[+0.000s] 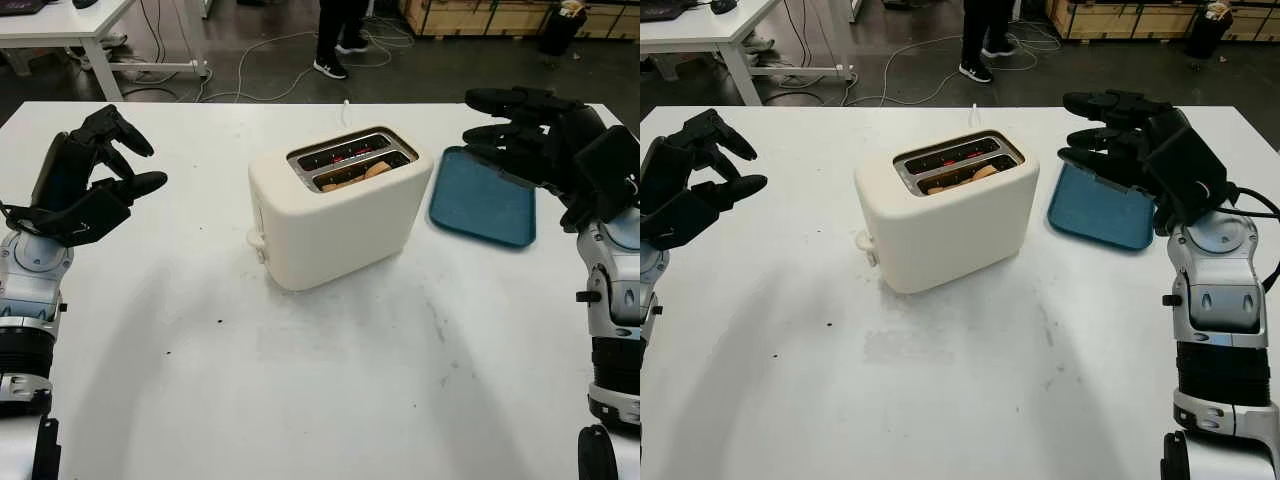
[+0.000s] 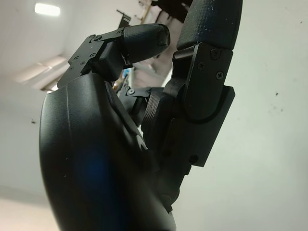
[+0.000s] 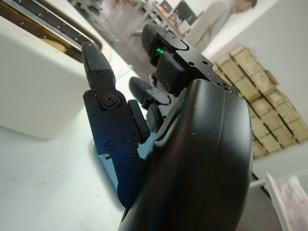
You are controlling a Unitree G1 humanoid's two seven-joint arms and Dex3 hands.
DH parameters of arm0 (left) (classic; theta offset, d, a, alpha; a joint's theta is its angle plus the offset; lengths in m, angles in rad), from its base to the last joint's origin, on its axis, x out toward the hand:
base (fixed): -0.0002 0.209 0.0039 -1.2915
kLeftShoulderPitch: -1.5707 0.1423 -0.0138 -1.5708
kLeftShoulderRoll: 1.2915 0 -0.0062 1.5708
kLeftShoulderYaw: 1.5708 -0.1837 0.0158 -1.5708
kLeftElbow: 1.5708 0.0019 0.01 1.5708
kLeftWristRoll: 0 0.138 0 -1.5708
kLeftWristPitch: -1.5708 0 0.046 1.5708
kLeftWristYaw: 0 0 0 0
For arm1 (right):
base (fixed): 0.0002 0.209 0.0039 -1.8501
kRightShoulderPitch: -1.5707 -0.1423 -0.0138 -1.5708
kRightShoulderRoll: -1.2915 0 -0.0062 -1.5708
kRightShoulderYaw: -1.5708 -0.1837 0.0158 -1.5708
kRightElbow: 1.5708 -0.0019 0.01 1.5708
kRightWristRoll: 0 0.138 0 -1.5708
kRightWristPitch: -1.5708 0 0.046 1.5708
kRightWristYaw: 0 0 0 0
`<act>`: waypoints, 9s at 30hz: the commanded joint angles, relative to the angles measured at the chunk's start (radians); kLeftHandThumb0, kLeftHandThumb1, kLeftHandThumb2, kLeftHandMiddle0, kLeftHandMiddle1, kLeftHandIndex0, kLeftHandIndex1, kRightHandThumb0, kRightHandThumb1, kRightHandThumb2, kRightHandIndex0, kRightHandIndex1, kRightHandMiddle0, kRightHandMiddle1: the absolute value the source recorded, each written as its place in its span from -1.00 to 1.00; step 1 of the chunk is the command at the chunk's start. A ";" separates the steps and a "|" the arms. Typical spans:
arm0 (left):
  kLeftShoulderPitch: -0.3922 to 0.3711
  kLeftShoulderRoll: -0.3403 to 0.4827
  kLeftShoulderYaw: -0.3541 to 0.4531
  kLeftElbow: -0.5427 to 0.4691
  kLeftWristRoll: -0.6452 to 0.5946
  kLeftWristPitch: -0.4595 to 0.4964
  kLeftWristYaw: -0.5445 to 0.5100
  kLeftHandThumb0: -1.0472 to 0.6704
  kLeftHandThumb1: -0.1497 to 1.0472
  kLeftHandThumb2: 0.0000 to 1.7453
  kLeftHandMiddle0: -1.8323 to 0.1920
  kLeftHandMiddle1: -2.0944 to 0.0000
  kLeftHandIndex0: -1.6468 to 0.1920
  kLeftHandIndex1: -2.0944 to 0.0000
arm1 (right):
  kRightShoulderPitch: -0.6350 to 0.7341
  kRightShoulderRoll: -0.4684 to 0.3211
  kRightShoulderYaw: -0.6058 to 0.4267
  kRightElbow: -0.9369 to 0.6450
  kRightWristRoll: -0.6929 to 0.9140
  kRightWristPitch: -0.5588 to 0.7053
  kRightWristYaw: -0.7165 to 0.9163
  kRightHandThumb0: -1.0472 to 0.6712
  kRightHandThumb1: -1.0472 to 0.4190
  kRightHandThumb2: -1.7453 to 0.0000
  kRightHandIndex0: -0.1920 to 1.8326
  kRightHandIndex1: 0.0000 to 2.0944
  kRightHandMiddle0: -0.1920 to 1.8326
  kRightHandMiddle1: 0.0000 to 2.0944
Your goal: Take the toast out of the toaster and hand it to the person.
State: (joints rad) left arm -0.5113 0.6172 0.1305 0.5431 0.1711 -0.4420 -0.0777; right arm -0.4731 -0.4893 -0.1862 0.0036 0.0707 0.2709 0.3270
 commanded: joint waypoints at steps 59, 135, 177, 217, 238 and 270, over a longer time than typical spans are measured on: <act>-0.001 -0.002 0.000 -0.014 -0.007 0.002 -0.017 -1.00 0.79 -0.78 0.24 -0.54 0.35 -0.50 | -0.005 0.004 -0.005 -0.012 0.011 -0.017 -0.009 -0.20 -0.66 1.00 -0.32 -0.35 -0.07 -0.99; 0.008 -0.005 0.011 -0.021 -0.010 0.011 -0.010 -1.00 0.79 -0.77 0.24 -0.55 0.35 -0.50 | -0.008 -0.001 0.001 -0.008 0.003 -0.026 -0.003 -0.17 -0.67 1.00 -0.32 -0.31 -0.07 -1.00; 0.008 -0.007 0.005 -0.020 -0.003 -0.002 0.003 -1.00 0.79 -0.78 0.25 -0.55 0.36 -0.51 | -0.008 0.003 -0.004 -0.011 0.012 -0.008 -0.005 -0.21 -0.65 1.00 -0.33 -0.31 -0.06 -1.00; 0.023 -0.013 0.005 -0.030 0.003 -0.003 0.006 -1.00 0.79 -0.77 0.24 -0.56 0.36 -0.53 | 0.004 0.006 -0.003 -0.027 0.002 -0.007 -0.014 -0.18 -0.66 1.00 -0.31 -0.34 -0.06 -1.00; 0.014 -0.015 0.004 -0.011 -0.006 -0.014 0.000 -1.00 0.79 -0.78 0.23 -0.54 0.35 -0.50 | -0.005 0.001 -0.002 -0.013 -0.005 -0.019 -0.014 -0.17 -0.65 1.00 -0.29 -0.31 -0.04 -0.99; 0.019 -0.022 0.003 -0.016 -0.003 -0.005 0.010 -1.00 0.79 -0.79 0.23 -0.55 0.37 -0.51 | 0.008 0.003 -0.005 -0.036 -0.001 0.009 -0.024 -0.21 -0.64 1.00 -0.28 -0.37 -0.06 -1.00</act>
State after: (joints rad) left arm -0.4886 0.5972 0.1347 0.5397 0.1695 -0.4508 -0.0686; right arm -0.4711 -0.4844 -0.1887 -0.0225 0.0685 0.2720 0.3114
